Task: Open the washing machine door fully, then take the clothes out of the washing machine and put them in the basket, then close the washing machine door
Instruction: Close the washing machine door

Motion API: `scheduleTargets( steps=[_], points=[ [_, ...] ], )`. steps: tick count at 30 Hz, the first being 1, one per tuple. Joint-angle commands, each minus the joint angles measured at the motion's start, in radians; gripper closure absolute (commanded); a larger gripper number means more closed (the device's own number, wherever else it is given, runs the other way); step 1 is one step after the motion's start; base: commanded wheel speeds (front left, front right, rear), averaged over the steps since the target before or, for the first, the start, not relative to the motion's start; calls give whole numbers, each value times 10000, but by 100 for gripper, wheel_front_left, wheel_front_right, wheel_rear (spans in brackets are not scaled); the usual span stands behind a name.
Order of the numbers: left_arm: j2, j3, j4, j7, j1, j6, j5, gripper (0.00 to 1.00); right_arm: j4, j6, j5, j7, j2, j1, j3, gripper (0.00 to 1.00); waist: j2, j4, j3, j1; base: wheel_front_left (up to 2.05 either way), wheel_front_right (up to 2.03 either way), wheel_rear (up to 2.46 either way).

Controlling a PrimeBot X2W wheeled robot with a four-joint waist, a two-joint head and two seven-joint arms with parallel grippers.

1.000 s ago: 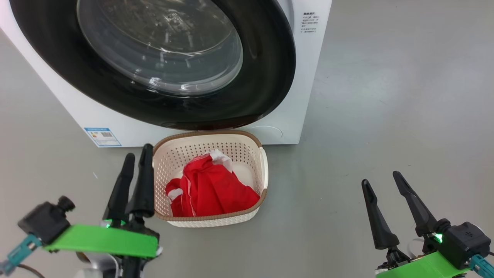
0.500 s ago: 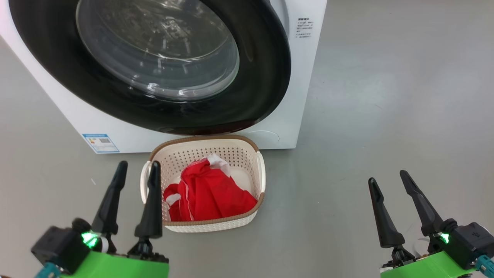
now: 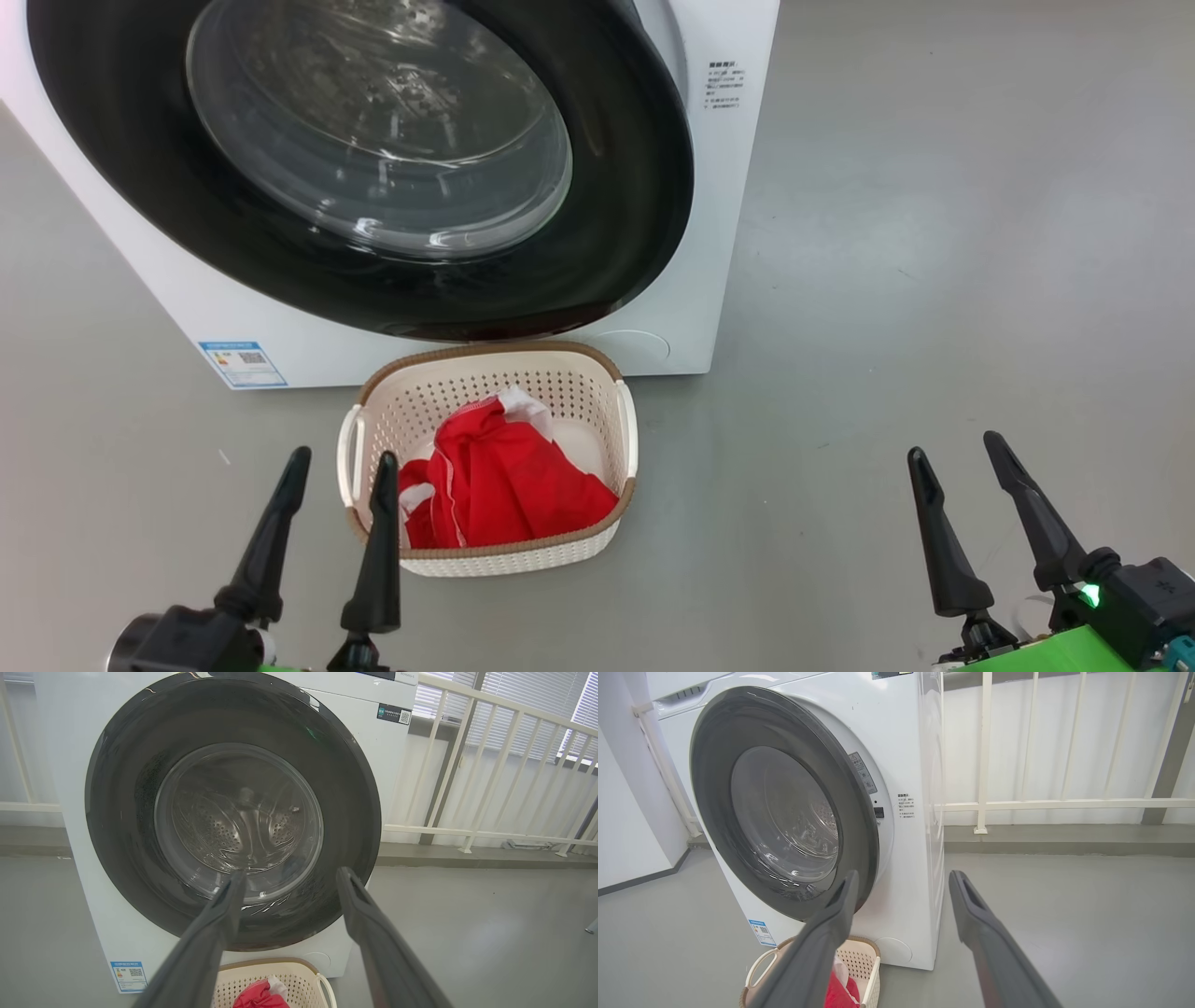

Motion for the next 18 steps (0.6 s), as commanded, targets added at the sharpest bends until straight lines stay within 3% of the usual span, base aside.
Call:
scheduleTargets(
  steps=[1,18],
  points=[
    [160,405,-141,-118,-51,50,251,0,-271,48,45,-85,-135,-83,172,0,-1,8,-26,0,0,0,0],
    [-242,670,8,-120,279,-32,638,0,-308,48,27,-80,-135,-23,187,0,-1,-6,-22,0,0,0,0]
  ],
)
